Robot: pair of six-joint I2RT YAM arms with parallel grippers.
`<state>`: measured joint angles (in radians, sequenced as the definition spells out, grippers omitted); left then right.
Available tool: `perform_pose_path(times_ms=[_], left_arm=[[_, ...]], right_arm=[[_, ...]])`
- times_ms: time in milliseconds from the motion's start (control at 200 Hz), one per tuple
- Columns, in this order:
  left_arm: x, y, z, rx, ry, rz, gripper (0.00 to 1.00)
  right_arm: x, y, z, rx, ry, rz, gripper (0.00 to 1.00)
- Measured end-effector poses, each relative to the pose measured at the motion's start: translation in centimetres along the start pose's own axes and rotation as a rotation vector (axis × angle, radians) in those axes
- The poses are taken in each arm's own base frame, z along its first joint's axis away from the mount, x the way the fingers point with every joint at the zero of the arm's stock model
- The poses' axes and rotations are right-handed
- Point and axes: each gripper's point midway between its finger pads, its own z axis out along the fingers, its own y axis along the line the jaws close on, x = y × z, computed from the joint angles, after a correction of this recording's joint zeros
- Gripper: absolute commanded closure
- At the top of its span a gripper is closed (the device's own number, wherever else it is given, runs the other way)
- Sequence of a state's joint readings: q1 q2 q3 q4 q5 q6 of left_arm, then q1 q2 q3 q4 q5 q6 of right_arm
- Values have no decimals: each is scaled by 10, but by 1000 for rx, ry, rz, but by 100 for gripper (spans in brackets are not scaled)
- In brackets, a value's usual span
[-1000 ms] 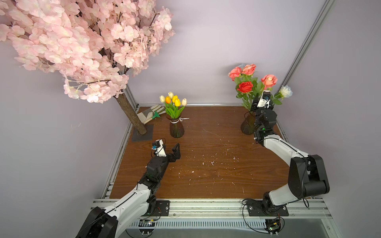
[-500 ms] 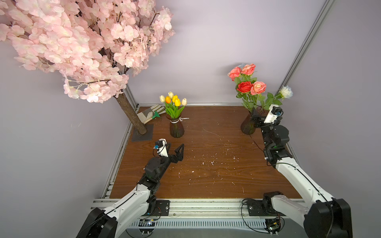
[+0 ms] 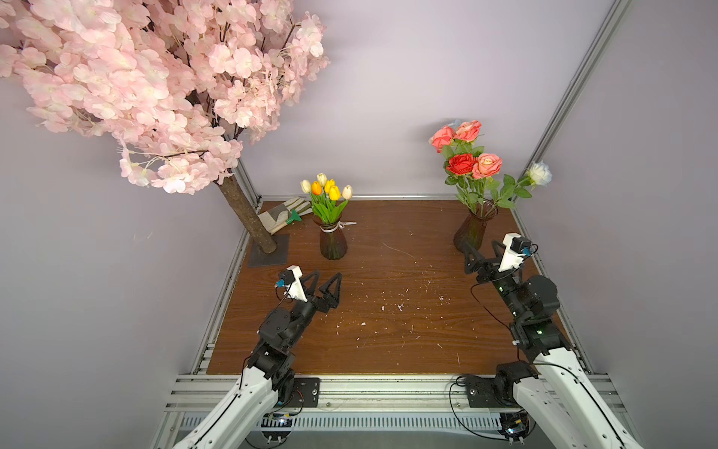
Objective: Arrange the flowers in different vases according to their variety
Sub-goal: Reset both arms
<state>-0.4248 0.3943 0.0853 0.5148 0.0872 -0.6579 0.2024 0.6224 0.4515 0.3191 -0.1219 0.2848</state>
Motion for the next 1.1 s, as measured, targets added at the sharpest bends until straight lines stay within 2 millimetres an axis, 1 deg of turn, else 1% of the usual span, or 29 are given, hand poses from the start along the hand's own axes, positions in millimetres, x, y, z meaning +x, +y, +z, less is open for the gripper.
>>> perform_pose_path(times_ms=[110, 240, 305, 360, 420, 485, 590, 671, 781, 916, 1016, 1101], left_arm=[[-10, -3, -15, 4, -41, -13, 0], [-11, 3, -29, -29, -59, -16, 0], [-7, 10, -31, -67, -46, -12, 1], [4, 21, -29, -116, -4, -3, 0], [17, 34, -27, -176, 49, 14, 0], [27, 46, -25, -228, 87, 38, 0], [34, 60, -22, -292, 119, 77, 0], [37, 69, -18, -339, 143, 113, 0], [28, 84, -9, -416, 151, 160, 0], [6, 99, 1, -501, 118, 218, 0], [-9, 116, -2, -568, 75, 251, 0], [-23, 132, -10, -631, 27, 272, 0]], right_arm=[[26, 4, -6, -37, 60, 12, 0], [54, 8, -14, -86, 102, 16, 1], [69, 7, -19, -90, 120, 14, 1], [78, 5, -22, -85, 129, 8, 1], [83, 0, -24, -66, 124, -2, 0], [82, -6, -26, -34, 109, -19, 1], [74, -18, -27, 37, 75, -53, 1], [74, -29, -23, 102, 85, -78, 1], [76, -44, -13, 184, 124, -114, 1], [81, -64, -2, 286, 162, -163, 1], [90, -83, 3, 368, 193, -185, 1], [94, -99, 3, 422, 195, -201, 1]])
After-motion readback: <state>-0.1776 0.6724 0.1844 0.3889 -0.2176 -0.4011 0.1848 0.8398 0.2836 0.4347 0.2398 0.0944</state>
